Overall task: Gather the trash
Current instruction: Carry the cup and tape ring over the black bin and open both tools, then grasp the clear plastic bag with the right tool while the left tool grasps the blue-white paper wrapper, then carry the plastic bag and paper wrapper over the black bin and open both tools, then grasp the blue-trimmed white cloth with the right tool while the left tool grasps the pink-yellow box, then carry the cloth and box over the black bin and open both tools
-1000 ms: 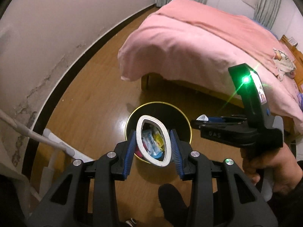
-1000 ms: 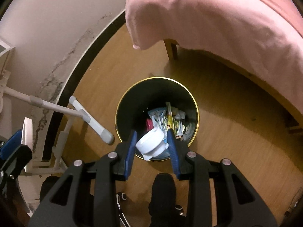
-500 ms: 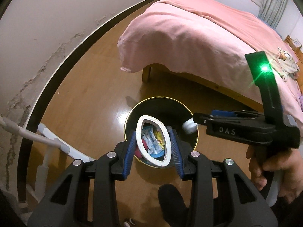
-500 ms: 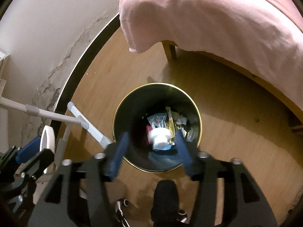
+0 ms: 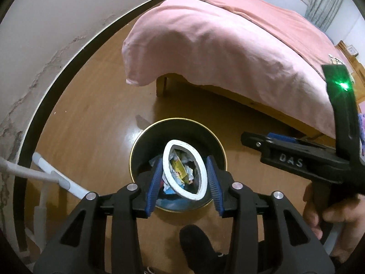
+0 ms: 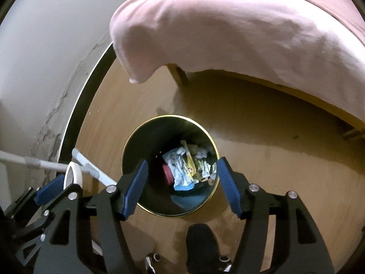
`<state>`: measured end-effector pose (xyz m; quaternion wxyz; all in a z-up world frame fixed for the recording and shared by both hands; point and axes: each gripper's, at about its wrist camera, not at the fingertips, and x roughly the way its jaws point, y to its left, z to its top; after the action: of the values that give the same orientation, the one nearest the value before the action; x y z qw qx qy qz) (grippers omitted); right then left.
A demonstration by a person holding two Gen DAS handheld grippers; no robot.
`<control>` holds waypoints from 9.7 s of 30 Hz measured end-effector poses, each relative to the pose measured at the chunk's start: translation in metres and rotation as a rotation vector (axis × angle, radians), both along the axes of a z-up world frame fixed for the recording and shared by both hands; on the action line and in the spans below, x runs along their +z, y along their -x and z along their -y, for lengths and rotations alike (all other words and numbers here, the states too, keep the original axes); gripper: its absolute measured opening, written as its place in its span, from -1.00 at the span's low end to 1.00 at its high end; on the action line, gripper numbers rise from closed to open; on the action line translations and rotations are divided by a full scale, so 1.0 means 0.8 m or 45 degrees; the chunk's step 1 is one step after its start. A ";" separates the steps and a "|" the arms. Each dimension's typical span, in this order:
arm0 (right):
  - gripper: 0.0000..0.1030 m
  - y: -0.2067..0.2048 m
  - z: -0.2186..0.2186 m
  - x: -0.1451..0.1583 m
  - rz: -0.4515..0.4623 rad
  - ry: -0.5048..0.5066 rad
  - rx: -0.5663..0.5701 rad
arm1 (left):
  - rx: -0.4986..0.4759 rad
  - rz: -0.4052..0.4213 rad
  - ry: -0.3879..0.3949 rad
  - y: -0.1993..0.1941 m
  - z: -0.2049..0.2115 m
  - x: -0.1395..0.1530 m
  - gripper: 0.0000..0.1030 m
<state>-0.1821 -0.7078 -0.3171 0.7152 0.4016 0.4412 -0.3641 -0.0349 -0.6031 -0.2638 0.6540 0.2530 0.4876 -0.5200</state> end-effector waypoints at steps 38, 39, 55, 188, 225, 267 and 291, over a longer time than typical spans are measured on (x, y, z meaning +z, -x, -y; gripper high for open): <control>0.36 -0.338 -0.440 0.365 0.596 0.275 1.271 | 0.894 0.371 0.251 -0.172 -0.539 0.295 0.79; 0.36 -0.358 -0.466 0.370 0.590 0.283 1.328 | 0.957 0.374 0.246 -0.179 -0.566 0.294 0.79; -0.42 -0.520 -0.612 0.382 0.485 0.411 1.600 | 1.350 0.385 0.139 -0.207 -0.790 0.277 0.79; 0.19 -0.081 -0.077 0.200 0.295 0.251 0.226 | 0.253 0.274 0.286 -0.039 -0.194 0.252 0.72; -0.62 -0.457 -0.611 0.333 0.503 0.382 1.462 | 1.417 0.394 0.133 -0.212 -0.812 0.269 0.75; -0.62 -0.220 -0.378 0.346 0.569 0.280 1.115 | 0.930 0.534 0.066 -0.226 -0.589 0.302 -0.69; -0.62 -0.006 -0.066 0.143 0.141 0.161 0.277 | -0.040 0.107 0.214 0.020 -0.091 0.129 -0.69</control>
<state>-0.1775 -0.6547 -0.2023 0.7975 0.3250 0.4183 -0.2887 -0.0508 -0.5306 -0.1609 0.6846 0.2266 0.4103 -0.5582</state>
